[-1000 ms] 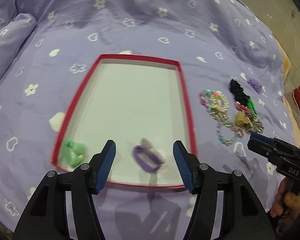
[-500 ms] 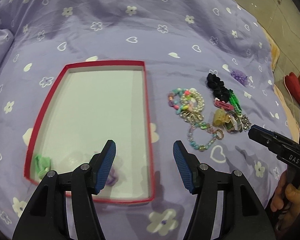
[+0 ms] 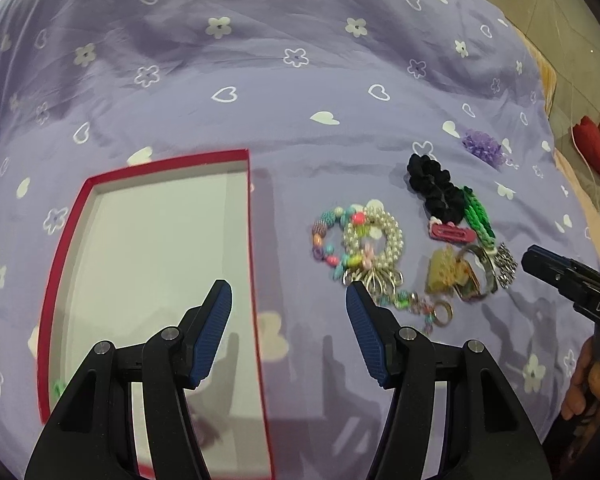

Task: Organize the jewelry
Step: 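Move both open tools back over the jewelry pile, then grasp the colorful beaded bracelet with the left tool while the right tool grasps the green braided bracelet, then carry both bracelets over the red tray and lower them inside, then open both tools to release the bracelets in the tray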

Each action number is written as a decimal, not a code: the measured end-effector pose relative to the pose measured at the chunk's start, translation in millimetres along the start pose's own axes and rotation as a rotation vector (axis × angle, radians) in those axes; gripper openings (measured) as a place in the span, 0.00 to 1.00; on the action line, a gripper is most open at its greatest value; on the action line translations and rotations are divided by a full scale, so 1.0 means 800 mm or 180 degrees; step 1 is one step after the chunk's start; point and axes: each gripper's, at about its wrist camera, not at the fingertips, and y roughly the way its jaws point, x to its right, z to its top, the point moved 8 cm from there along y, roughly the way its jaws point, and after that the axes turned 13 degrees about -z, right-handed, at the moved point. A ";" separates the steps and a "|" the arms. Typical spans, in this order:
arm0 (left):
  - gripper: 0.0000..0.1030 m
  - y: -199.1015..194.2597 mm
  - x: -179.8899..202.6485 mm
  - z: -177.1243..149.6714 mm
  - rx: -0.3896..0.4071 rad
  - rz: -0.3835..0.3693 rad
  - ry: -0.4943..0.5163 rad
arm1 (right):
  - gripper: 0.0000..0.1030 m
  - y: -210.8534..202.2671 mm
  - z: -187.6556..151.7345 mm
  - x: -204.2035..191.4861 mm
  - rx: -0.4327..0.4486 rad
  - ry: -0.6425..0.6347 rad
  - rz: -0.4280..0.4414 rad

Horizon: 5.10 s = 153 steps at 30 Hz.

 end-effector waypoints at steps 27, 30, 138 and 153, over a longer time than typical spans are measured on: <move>0.14 0.137 0.020 0.038 -0.0652 0.0045 0.0725 | 0.34 0.108 0.038 0.056 -0.0184 -0.0010 -0.0471; 0.11 0.135 0.027 0.034 -0.0663 -0.0025 0.0783 | 0.29 0.106 0.039 0.049 -0.0186 -0.0023 -0.0432; 0.24 -0.014 -0.236 -0.042 -0.0051 0.0289 -0.0914 | 0.29 0.137 -0.007 -0.332 -0.0538 -0.1224 0.0645; 0.47 -0.052 -0.173 -0.037 0.0117 0.0191 -0.0700 | 0.33 0.065 0.014 -0.271 -0.0211 -0.0786 0.0689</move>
